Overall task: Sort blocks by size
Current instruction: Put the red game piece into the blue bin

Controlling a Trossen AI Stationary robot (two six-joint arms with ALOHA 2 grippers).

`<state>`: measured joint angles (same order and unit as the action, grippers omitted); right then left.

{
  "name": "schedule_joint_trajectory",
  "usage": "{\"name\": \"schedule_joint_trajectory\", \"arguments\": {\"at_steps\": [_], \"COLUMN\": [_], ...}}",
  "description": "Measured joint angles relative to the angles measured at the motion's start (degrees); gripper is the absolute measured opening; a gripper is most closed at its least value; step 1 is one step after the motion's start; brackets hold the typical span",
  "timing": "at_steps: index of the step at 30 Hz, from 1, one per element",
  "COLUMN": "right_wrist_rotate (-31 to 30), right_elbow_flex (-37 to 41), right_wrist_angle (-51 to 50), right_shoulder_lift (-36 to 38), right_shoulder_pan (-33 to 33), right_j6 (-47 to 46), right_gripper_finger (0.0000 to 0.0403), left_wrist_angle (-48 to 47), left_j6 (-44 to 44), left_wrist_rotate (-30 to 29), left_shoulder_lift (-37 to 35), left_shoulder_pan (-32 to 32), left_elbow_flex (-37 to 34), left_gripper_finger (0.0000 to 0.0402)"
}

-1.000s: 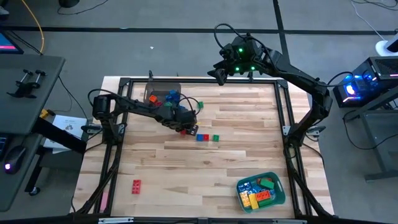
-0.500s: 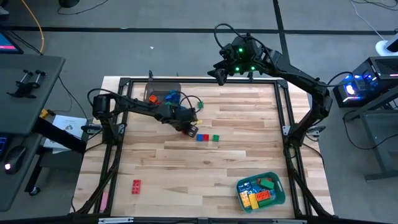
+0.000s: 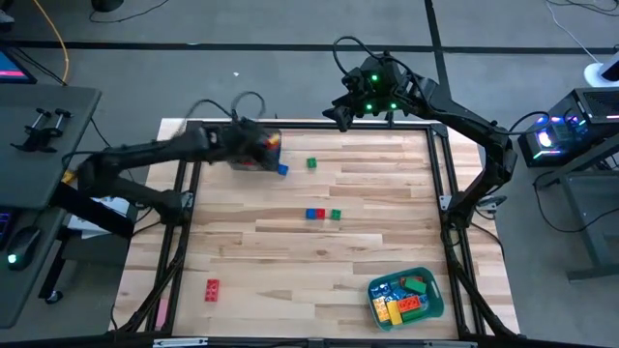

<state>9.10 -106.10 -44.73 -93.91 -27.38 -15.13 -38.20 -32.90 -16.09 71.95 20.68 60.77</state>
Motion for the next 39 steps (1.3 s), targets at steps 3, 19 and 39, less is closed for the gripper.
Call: {"name": "schedule_joint_trajectory", "arguments": {"at_steps": [3,19,39], "right_wrist_rotate": [0.39,-0.31,-33.27], "right_elbow_flex": [0.0,-0.01,-0.02], "right_wrist_angle": [-0.01,-13.82,-27.71], "right_shoulder_lift": [0.0,11.37,16.26], "right_shoulder_pan": [0.0,6.87,30.63], "right_j6": [-0.42,-14.84,-38.85], "right_gripper_finger": [0.0254,0.0254,0.0254], "left_wrist_angle": [-5.19,32.84,67.72], "left_j6": [2.6,6.51,12.55], "left_wrist_rotate": [1.86,21.59,27.4], "left_shoulder_lift": [-3.6,11.26,55.13], "left_shoulder_pan": [4.87,-22.22,-39.55], "left_elbow_flex": [-0.04,-0.07,30.29], "left_gripper_finger": [0.0086,0.0086,0.0086]}}
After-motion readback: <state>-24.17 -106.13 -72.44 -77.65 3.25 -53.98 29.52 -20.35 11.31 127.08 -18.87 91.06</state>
